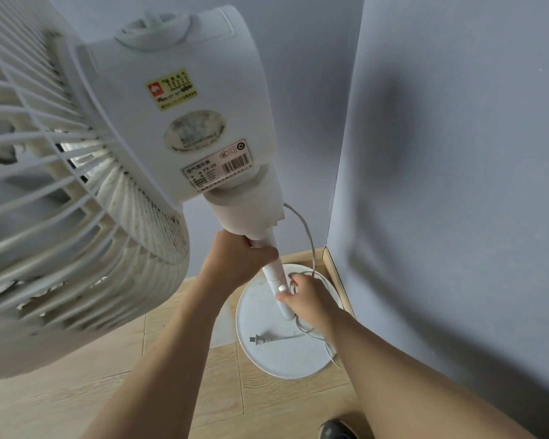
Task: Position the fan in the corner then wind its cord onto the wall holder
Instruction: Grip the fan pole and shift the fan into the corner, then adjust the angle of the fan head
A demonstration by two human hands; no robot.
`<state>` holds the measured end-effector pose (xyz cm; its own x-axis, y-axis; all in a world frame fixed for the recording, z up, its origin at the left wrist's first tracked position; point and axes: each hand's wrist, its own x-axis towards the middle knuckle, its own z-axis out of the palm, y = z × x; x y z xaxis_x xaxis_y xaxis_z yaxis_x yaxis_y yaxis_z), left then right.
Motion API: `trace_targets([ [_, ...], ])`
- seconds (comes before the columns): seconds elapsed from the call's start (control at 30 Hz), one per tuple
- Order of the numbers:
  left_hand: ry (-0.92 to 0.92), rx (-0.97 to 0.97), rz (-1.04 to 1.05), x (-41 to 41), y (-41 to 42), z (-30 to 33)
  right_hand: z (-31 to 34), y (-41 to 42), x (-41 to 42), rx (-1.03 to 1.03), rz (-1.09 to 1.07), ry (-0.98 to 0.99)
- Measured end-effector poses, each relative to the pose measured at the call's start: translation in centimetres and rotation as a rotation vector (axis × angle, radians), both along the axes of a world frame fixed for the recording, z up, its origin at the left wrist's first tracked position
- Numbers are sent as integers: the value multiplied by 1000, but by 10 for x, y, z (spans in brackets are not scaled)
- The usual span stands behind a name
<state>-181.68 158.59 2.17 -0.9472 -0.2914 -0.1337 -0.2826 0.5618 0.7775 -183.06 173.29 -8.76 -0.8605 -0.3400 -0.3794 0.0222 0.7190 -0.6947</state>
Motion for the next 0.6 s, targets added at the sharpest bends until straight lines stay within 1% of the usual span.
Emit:
trace_targets([
  [0.1, -18, -19, -13, 4, -1, -1, -2, 17, 2, 210, 88, -182],
  [0.17, -29, -33, -26, 6, 0, 0, 7, 28, -4, 309, 44, -204],
  [0.2, -35, -41, -29, 7, 0, 0, 12, 33, -7, 310, -14, -187],
  [0.23, -40, -49, -25, 9, 1, 1, 18, 35, -11, 280, -71, -166],
  [0.3, -48, -61, -11, 12, 2, -1, 27, 35, -16, 152, -153, -117],
  [0.37, -57, -124, -3, 17, 5, -2, 34, 30, -17, 51, -142, -96],
  [0.47, -130, -335, -32, 24, 7, -4, 40, 25, -8, 39, -87, -109],
  [0.53, -253, -467, -43, 26, 7, -4, 44, 29, -3, 26, -118, -82],
  [0.6, -311, -500, -58, 29, 9, 1, 50, 37, 1, 0, -196, -46],
])
